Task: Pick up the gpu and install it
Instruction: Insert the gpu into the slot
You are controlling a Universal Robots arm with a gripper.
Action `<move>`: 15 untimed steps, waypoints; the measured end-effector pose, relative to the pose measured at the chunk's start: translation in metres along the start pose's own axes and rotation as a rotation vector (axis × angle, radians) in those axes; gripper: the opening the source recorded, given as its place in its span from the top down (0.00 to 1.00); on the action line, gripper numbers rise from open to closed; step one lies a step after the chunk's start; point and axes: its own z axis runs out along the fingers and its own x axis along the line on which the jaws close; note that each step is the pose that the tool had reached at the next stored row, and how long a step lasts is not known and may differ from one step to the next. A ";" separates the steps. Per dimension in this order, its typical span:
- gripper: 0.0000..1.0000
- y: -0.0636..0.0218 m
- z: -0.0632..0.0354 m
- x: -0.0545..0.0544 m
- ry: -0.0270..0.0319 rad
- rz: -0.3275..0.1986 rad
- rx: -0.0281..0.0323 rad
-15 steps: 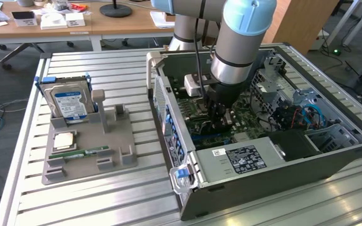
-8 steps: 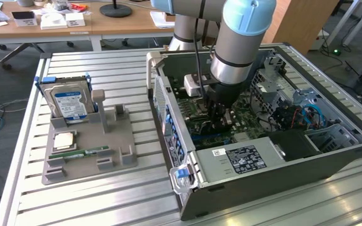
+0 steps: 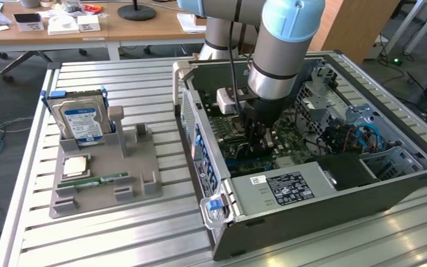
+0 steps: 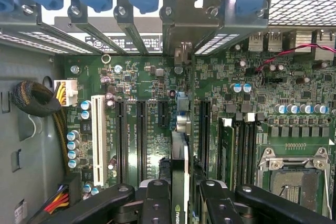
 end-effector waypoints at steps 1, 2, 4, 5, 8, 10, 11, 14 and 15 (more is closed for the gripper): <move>0.74 0.0002 0.0000 0.000 0.0000 0.000 0.0005; 0.74 0.0004 0.0000 0.000 0.0000 -0.001 0.0009; 0.74 0.0006 0.0000 0.000 -0.0001 -0.001 0.0015; 0.74 0.0007 0.0000 0.000 -0.0001 -0.001 0.0016; 0.74 0.0009 0.0000 0.000 -0.0001 -0.002 0.0020; 0.74 0.0010 0.0000 0.000 -0.0001 -0.002 0.0022; 0.74 0.0011 0.0001 0.000 -0.0002 -0.002 0.0023; 0.74 0.0011 0.0003 0.000 0.0002 -0.003 0.0021; 0.74 0.0011 0.0004 0.000 0.0001 -0.004 0.0022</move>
